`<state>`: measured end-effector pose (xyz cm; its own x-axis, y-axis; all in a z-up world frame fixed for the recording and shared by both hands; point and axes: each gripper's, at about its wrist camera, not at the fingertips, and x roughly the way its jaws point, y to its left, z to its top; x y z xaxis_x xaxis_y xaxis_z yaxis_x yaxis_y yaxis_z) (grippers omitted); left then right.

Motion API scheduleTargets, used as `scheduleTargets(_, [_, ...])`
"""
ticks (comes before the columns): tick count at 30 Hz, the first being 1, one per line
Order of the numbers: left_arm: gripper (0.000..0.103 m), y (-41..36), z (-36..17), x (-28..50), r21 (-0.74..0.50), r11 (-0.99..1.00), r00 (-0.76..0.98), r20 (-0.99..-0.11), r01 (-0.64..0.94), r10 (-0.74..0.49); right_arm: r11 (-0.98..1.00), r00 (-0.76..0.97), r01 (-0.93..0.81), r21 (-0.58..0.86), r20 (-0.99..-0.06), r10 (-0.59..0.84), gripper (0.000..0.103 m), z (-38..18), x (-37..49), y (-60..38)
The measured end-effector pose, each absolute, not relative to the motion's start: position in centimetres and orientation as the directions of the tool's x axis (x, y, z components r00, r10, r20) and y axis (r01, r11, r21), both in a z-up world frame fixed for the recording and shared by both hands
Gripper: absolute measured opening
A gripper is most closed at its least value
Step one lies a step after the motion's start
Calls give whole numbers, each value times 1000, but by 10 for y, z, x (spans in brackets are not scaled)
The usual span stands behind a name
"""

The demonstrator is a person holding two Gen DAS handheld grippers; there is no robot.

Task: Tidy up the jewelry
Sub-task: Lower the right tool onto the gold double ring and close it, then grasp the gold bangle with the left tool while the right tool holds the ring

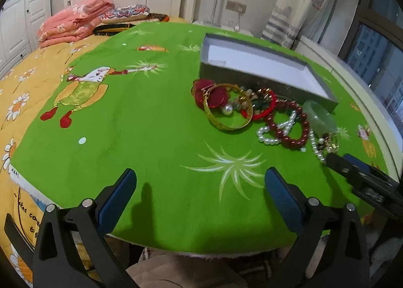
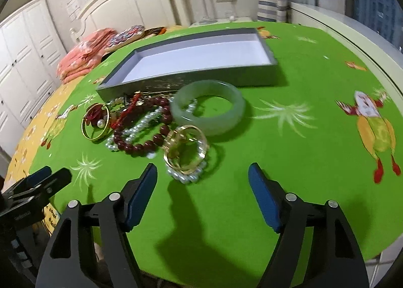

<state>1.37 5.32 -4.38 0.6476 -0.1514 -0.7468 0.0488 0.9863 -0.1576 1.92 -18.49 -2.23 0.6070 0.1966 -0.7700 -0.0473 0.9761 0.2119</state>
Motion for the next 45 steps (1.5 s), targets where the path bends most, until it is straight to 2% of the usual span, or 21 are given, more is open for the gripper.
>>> scheduleTargets(5, [98,44,-46,7,-221,965,558,-787,139,-261,983,615,-63,174,-769,176,54,-22,32,-178])
scheduleTargets(8, [98,37,-44,3,-178,969,556,-794,171,-244,984,623,-66,168,-763,172,45,-21,35,-176])
scheduleTargets(10, [98,33,-38,4,-111,980,598,-779,166,-190,984,632,-83,158,-755,175,40,-20,34,-175])
scheduleTargets(15, [98,40,-33,21,-9,993,655,-751,120,-86,988,684,-105,114,-712,155,40,-16,27,-173])
scheduleTargets(21, [98,60,-32,50,-72,993,641,-759,96,-117,983,730,-91,159,-661,174,40,-5,19,-189])
scheduleTargets(25, [93,58,-33,73,-137,987,630,-760,85,-160,979,739,-88,186,-646,189,40,-3,16,-196])
scheduleTargets(34, [93,17,-39,110,-66,998,646,-761,18,-62,977,748,-88,193,-635,193,40,-5,13,-201])
scheduleTargets(40, [84,10,-47,125,-44,999,623,-781,12,-41,974,744,-83,211,-637,201,40,-8,15,-207])
scheduleTargets(45, [62,10,-47,118,-64,997,615,-785,42,-76,973,746,-81,217,-634,203,40,-9,13,-209])
